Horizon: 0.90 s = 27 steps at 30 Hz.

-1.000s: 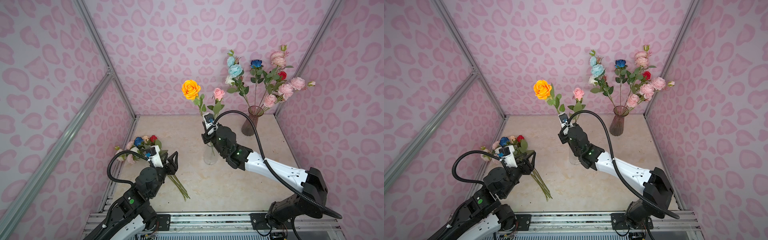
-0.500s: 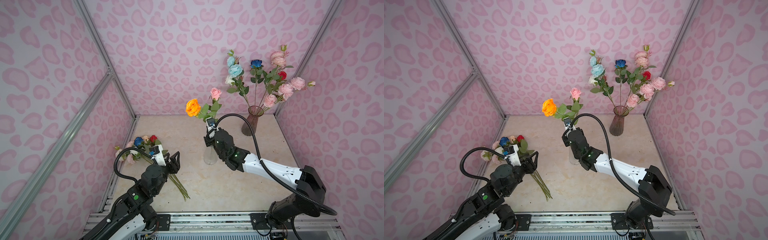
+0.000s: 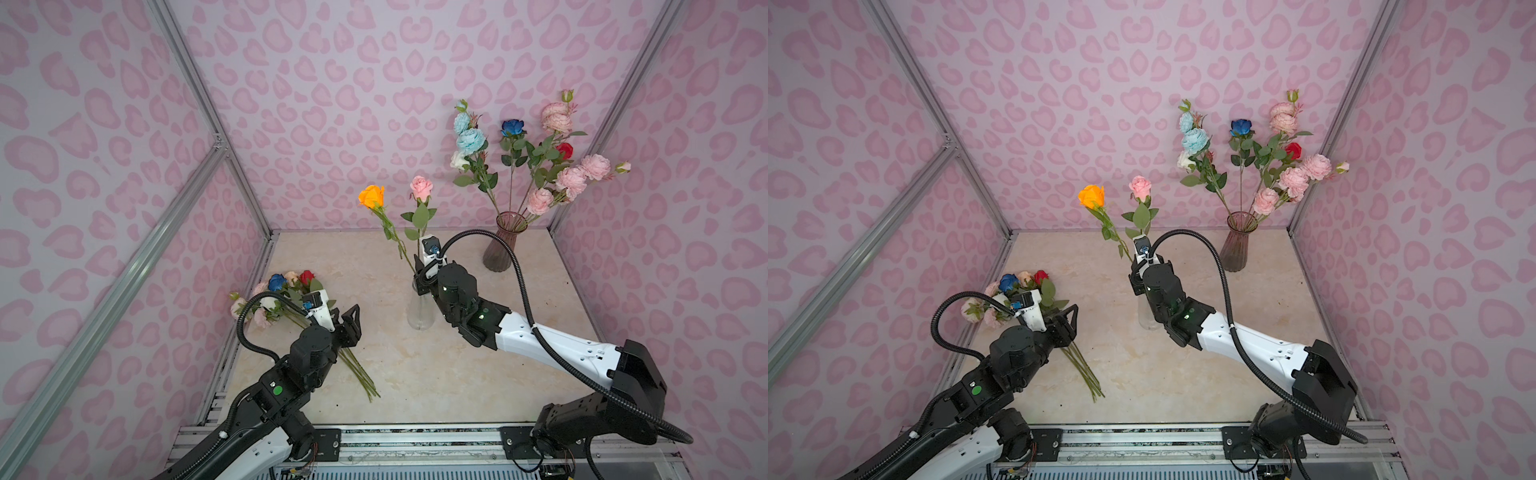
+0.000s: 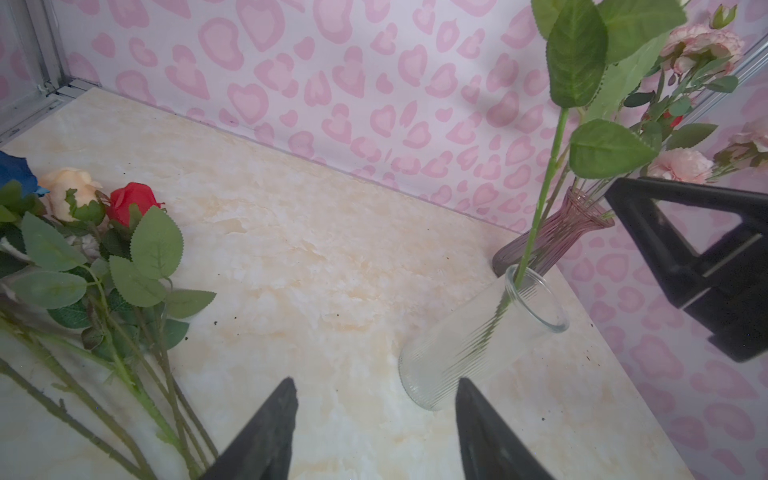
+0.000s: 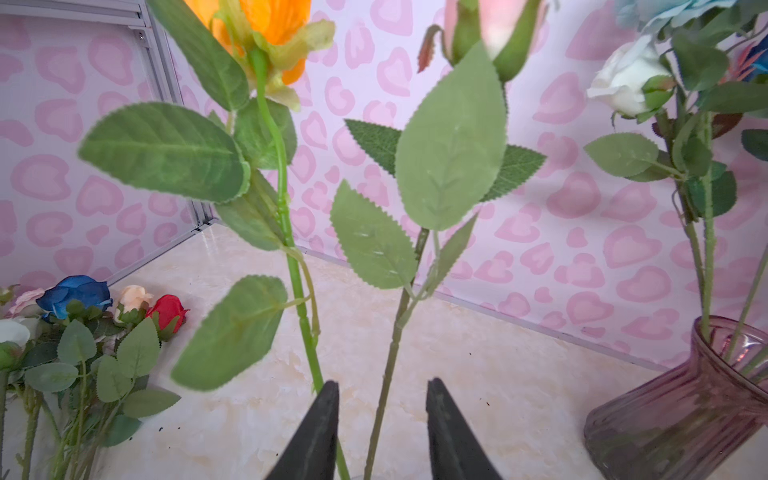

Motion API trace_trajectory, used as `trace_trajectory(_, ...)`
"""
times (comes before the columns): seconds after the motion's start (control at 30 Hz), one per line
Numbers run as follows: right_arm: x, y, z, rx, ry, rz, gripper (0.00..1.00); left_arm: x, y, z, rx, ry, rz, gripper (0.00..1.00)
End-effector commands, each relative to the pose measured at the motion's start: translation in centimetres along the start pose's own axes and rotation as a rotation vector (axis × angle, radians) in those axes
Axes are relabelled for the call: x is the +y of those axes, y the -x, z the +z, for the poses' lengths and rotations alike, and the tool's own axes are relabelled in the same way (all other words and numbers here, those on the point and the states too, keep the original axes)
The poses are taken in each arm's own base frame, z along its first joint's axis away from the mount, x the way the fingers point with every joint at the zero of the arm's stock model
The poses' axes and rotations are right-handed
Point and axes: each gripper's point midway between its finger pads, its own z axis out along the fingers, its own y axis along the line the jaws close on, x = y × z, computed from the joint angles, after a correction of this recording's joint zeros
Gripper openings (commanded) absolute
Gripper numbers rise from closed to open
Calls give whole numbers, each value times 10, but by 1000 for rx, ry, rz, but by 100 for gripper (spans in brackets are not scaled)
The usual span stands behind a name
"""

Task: Arrange the flowers into the vase
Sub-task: 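Open the right gripper and withdraw while the left gripper grasps the red rose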

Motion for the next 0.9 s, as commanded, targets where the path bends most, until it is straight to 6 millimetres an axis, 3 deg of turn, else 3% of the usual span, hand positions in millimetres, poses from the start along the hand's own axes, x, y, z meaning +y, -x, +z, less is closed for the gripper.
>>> trace_trajectory(0.0,-2,7,-7,-36,-3,37,37,7,2,3,-20,44,-10,62)
trace_trajectory(0.13,-5,9,-20,-49,4,57,37,21,-7,9,-12,123,-15,62)
trace_trajectory(0.37,-16,25,-59,-95,25,112,37,77,-30,26,92,399,-102,60)
trace_trajectory(0.47,-25,25,-75,-99,30,157,35,108,-49,35,191,498,-234,54)
trace_trajectory(0.6,-36,18,-92,-93,31,196,32,129,-65,56,277,565,-275,47)
trace_trajectory(0.67,-41,14,-98,-89,25,211,32,133,-74,67,340,595,-259,28)
trace_trajectory(0.7,-43,11,-100,-86,24,217,32,138,-77,72,363,630,-248,24)
trace_trajectory(0.87,-54,4,-112,-79,13,240,31,161,-97,92,467,764,-188,20)
